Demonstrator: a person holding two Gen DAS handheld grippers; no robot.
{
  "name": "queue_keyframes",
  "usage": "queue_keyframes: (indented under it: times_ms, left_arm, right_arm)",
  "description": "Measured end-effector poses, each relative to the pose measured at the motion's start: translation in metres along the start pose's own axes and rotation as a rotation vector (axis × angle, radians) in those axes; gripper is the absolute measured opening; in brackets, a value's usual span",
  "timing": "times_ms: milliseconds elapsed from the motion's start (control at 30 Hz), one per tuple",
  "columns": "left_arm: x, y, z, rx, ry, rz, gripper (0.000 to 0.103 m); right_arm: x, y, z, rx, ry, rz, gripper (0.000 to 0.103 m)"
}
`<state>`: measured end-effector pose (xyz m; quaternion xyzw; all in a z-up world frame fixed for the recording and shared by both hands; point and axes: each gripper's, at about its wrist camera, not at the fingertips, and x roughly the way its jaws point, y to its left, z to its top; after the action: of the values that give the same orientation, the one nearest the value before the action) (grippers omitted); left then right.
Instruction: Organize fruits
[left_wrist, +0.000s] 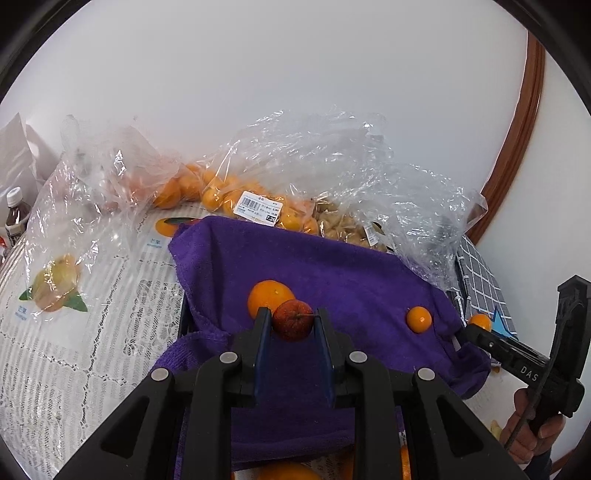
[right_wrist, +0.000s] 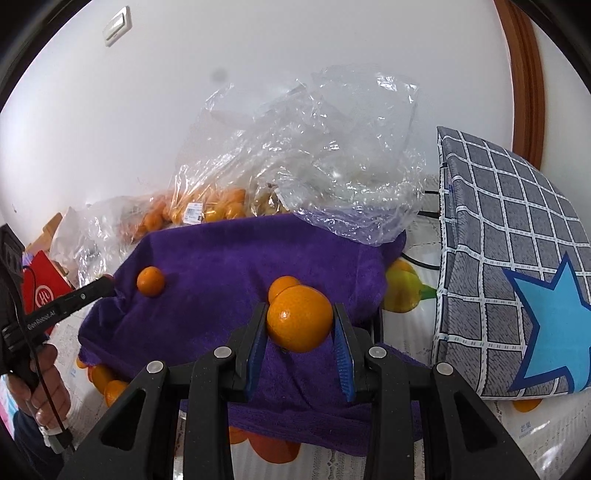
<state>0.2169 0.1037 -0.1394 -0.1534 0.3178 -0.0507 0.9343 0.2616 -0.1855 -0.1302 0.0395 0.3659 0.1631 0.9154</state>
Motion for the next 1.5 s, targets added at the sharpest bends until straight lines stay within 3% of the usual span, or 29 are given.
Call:
queue_keyframes:
  times_ms: [833, 1500]
  left_arm:
    - [0.007, 0.000, 0.000, 0.014, 0.036, 0.022, 0.023]
    - [0.013, 0.012, 0.002, -0.006, 0.052, 0.036, 0.023]
  right_arm:
    - [0.031, 0.013, -0.017, -0.085, 0.129, -0.029, 0.034]
    - [0.036, 0.016, -0.019, -0.115, 0.143, -0.042, 0.035]
